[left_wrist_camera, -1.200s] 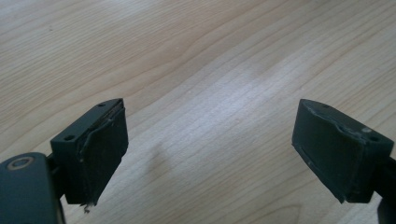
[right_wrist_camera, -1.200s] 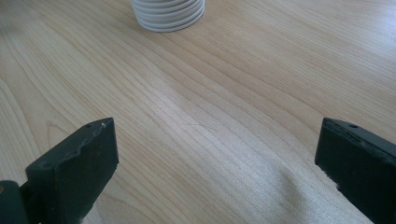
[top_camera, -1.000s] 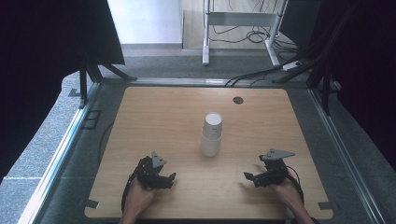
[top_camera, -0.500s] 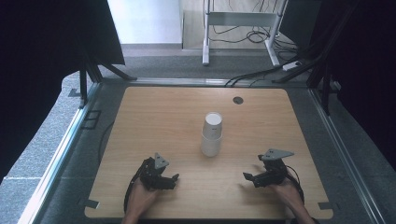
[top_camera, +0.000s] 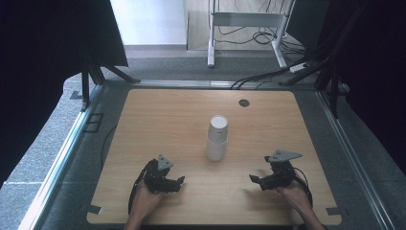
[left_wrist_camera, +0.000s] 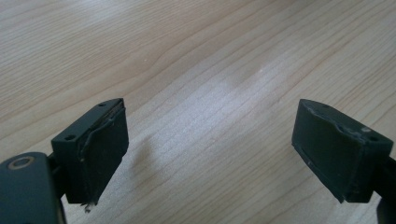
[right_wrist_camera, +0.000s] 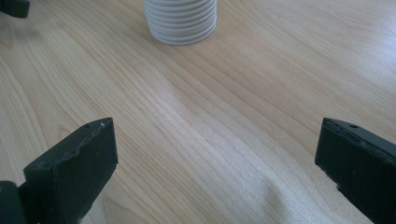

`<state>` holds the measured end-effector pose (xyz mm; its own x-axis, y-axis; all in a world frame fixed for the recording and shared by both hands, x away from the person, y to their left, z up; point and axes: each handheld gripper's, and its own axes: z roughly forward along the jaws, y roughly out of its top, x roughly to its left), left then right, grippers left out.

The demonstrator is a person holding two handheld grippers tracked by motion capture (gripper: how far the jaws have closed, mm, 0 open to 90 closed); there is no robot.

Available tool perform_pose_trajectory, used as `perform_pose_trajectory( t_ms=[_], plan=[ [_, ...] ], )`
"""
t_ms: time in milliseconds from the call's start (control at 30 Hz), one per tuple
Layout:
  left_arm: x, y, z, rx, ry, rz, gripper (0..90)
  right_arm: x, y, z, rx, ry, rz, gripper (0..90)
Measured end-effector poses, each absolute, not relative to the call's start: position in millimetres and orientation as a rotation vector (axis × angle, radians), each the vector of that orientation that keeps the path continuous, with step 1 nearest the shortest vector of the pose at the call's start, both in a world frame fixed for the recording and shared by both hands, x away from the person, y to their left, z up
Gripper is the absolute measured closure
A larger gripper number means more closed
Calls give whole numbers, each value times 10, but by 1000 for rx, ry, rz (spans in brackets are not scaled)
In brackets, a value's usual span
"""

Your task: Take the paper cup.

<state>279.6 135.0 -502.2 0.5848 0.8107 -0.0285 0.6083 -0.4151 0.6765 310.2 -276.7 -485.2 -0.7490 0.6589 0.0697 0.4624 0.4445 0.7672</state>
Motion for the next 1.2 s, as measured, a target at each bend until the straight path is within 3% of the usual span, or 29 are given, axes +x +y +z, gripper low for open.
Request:
perform_pose_trajectory(
  t_ms=[1200],
  plan=[
    [3105,1132,-4607,2129,962,367,108,3280,-2716,-4475,939,2459,1341,0]
  ],
)
